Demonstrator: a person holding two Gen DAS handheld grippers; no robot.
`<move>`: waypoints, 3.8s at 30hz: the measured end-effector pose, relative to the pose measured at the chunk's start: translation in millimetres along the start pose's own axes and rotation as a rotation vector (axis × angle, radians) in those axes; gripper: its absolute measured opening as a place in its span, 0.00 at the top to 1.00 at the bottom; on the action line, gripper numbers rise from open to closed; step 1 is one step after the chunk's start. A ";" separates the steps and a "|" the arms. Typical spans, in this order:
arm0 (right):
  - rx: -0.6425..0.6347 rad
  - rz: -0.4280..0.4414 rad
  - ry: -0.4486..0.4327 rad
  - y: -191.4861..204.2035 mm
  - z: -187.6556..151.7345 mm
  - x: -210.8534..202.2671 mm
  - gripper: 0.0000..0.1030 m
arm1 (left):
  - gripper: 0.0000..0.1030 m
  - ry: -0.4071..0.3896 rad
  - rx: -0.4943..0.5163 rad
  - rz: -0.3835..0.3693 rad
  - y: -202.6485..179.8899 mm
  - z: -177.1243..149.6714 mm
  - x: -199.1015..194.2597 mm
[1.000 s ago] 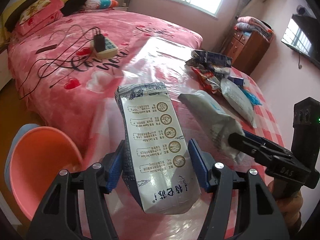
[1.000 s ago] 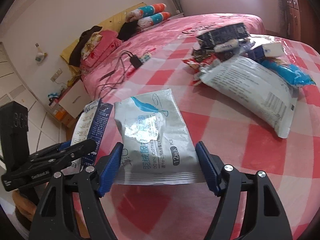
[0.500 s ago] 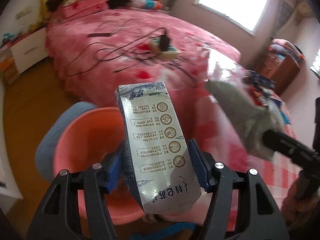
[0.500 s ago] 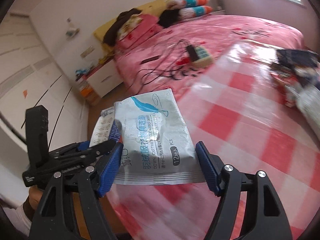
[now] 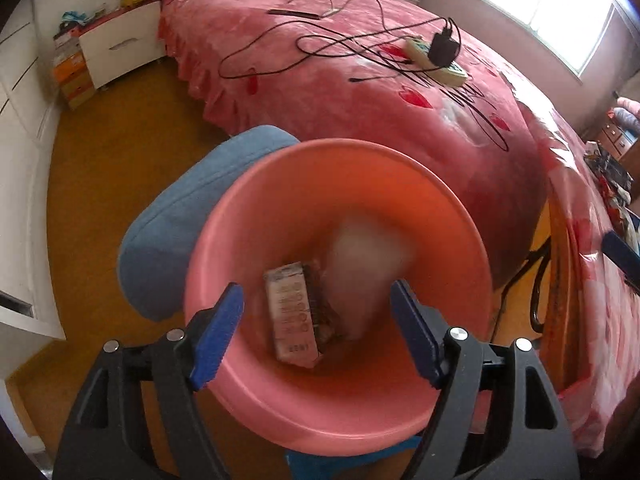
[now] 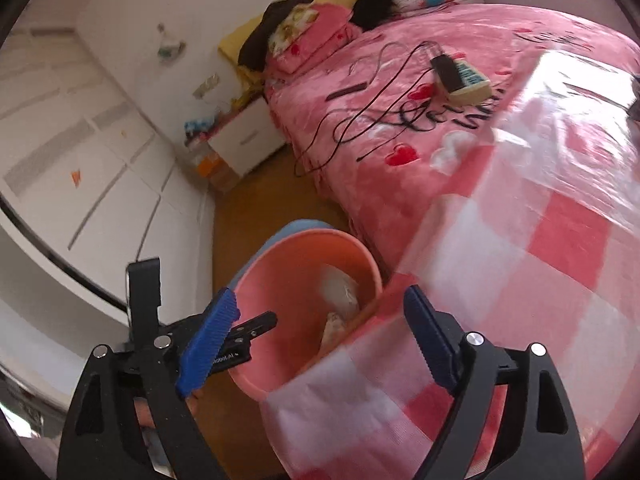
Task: Collect trash
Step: 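Carry the milk-powder bag to the pink bucket and release it with the left gripper, then move the left tool back over the table toward the trash pile, then grasp another white printed milk-powder bag with the left gripper, then lift the milk-powder bag off the pile with the left gripper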
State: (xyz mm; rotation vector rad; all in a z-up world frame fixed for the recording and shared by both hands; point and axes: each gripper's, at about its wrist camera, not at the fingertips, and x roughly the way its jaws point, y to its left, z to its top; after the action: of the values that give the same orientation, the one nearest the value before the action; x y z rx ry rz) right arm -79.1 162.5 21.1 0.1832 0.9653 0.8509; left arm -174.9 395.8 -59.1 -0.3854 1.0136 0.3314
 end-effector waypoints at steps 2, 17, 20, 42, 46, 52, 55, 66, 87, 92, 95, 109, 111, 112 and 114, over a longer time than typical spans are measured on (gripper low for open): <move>-0.007 -0.048 -0.028 -6.4 -4.8 -13.8 0.17 | 0.25 -0.005 -0.001 0.011 -0.2 0.9 -1.3; 0.007 -0.162 -0.126 -43.7 -28.9 -70.9 0.10 | 0.25 -0.077 0.075 -0.035 -46.7 4.2 -36.1; 0.013 -0.179 -0.142 -51.8 -31.1 -80.5 0.10 | 0.25 -0.091 0.103 -0.051 -62.6 5.4 -44.5; 0.045 -0.269 -0.244 -93.9 -39.2 -152.2 0.10 | 0.25 -0.164 0.340 -0.110 -183.6 -9.3 -97.0; 0.071 -0.293 -0.264 -107.8 -40.2 -165.5 0.10 | 0.25 -0.166 0.370 -0.111 -199.9 -13.5 -100.9; 0.121 -0.322 -0.301 -130.9 -41.4 -187.6 0.10 | 0.25 -0.165 0.415 -0.118 -225.6 -17.8 -104.6; 0.150 -0.333 -0.318 -142.8 -42.6 -198.4 0.10 | 0.25 -0.162 0.438 -0.130 -239.4 -18.8 -106.2; 0.312 -0.426 -0.398 -210.3 -53.9 -255.2 0.10 | 0.25 -0.193 0.520 -0.249 -347.7 19.5 -102.1; 0.454 -0.451 -0.418 -271.2 -68.8 -284.7 0.10 | 0.25 0.025 0.478 -0.113 -581.9 178.5 61.9; 0.477 -0.441 -0.413 -278.5 -71.9 -283.4 0.10 | 0.25 0.089 0.552 -0.003 -592.5 170.1 83.9; 0.485 -0.447 -0.414 -280.0 -73.2 -285.1 0.10 | 0.25 0.091 0.573 0.002 -588.3 162.1 82.7; 0.493 -0.447 -0.395 -280.3 -74.7 -282.3 0.10 | 0.25 0.056 0.750 -0.042 -533.0 76.5 33.1; 0.496 -0.451 -0.390 -280.9 -75.1 -280.9 0.10 | 0.25 0.053 0.763 -0.071 -518.1 59.6 20.1; 0.496 -0.451 -0.389 -280.7 -75.3 -279.9 0.10 | 0.25 0.053 0.770 -0.078 -513.4 54.4 16.8; 0.492 -0.442 -0.385 -279.8 -75.2 -277.4 0.10 | 0.25 0.051 0.796 -0.101 -502.2 39.3 5.6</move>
State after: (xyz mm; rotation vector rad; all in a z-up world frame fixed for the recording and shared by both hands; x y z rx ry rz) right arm -61.2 -238.2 19.5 0.5151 0.7910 0.1490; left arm 78.4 -29.8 33.6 0.2776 1.0866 -0.1848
